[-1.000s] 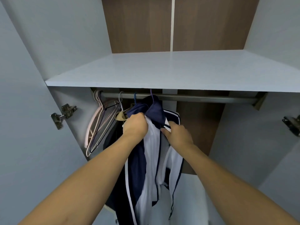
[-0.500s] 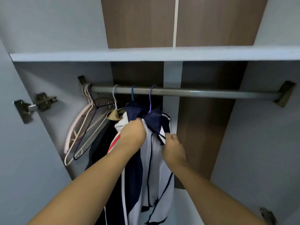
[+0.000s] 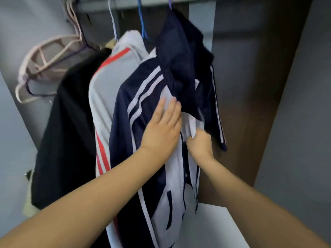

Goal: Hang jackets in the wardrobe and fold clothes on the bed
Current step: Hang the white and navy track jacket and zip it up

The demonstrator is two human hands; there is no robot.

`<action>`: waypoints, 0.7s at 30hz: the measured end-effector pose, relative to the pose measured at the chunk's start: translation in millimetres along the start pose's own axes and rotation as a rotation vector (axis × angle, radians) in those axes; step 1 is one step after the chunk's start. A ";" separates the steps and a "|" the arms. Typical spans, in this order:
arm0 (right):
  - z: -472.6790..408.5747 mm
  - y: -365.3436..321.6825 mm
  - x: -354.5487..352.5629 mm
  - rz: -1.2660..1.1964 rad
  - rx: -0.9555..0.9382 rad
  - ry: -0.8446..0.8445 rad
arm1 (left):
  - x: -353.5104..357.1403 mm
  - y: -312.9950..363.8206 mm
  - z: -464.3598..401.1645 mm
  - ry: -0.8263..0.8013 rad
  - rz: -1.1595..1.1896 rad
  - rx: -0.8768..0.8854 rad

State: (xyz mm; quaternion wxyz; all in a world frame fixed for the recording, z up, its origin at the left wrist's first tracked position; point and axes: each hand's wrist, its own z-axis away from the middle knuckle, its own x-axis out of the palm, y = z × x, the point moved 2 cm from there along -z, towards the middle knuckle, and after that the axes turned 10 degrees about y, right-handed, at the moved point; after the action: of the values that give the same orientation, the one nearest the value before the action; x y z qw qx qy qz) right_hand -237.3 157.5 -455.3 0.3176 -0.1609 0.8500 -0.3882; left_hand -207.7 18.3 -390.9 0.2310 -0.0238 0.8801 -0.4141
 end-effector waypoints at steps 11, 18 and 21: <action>59.0 147.6 54.5 -0.042 0.015 -0.093 | 70.2 150.1 106.9 -0.127 0.149 0.054; 131.0 220.0 62.7 -0.102 0.149 -0.159 | 101.7 255.3 188.5 -0.291 0.596 0.007; 157.5 244.5 61.0 -0.235 0.337 -0.207 | 118.3 292.9 215.7 -0.458 0.890 -0.208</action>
State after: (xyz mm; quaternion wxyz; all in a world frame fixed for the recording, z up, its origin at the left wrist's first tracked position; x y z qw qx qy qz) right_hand -184.7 196.1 -745.3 0.3783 -0.2423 0.7113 -0.5406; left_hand -177.5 28.0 -772.2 0.5684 0.2402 0.7683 -0.1700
